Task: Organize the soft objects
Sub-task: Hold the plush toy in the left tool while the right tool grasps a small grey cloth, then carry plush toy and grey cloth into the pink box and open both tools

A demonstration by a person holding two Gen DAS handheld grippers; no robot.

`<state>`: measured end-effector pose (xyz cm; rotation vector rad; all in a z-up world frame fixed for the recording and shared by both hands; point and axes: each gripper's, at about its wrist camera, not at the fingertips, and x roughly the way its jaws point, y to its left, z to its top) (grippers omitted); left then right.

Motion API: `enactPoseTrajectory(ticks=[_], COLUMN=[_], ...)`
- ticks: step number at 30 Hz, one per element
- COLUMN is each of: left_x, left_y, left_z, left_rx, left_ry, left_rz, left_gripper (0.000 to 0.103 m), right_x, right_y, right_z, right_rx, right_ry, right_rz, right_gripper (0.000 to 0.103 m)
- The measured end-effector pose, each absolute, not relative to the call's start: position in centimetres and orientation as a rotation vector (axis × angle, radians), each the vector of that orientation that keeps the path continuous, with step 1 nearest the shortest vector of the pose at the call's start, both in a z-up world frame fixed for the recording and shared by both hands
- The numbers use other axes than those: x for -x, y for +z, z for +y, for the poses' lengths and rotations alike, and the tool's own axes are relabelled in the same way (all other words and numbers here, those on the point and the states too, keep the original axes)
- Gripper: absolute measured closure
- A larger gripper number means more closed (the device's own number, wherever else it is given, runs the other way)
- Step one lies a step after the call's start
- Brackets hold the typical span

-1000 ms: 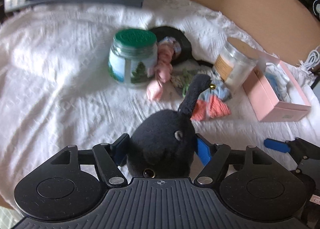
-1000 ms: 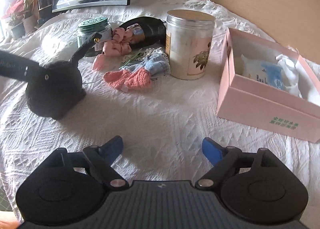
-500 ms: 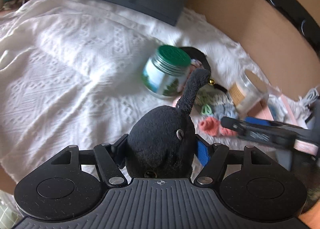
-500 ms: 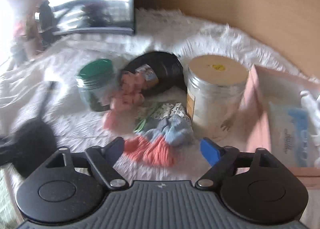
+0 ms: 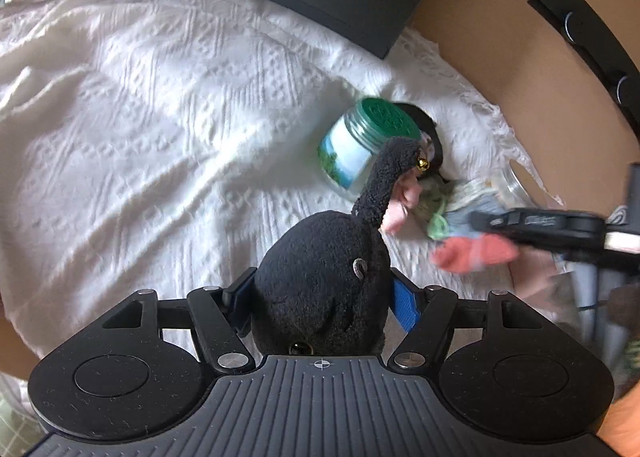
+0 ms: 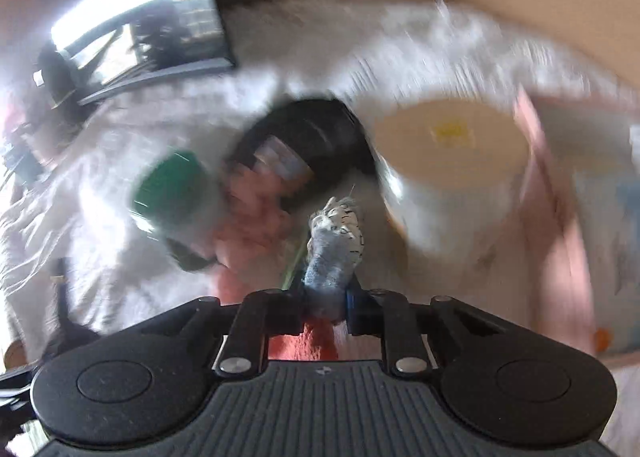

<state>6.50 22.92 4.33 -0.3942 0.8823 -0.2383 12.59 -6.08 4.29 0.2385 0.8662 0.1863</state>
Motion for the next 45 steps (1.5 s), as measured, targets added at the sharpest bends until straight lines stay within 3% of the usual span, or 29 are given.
enactPoseTrajectory(ticks=[13,24,30,37,45], left_x=[-11.0,-15.6,-18.0,-19.3,-20.3], left_y=[11.0,21.5,22.0,17.5,12.5], left_z=[21.9,9.9,0.2,-9.3,-13.4], left_rx=[0.384,0.299,0.338,0.252,0.152], left_ry=[-0.295,-0.545,-0.723,-0.805,-0.833], left_rz=[0.742,0.57,0.65,0.817,0.939], left_gripper=[0.031,0.031,0.031,0.031,0.03], right_x=[-12.3,-6.7,-4.0,-3.4,-5.2], right_y=[16.4,25.6,25.5,22.1,17.8], right_z=[-5.1,-15.6,-23.1,-28.5,-29.8], right_rx=[-0.034,-0.03,-0.107,-0.238,-0.303], right_ry=[0.207,0.023,-0.145,-0.218,-0.218], right_rz=[0.686,0.393,0.321,0.319,0.373], right_gripper=[0.086,0.086,0.086,0.086,0.086])
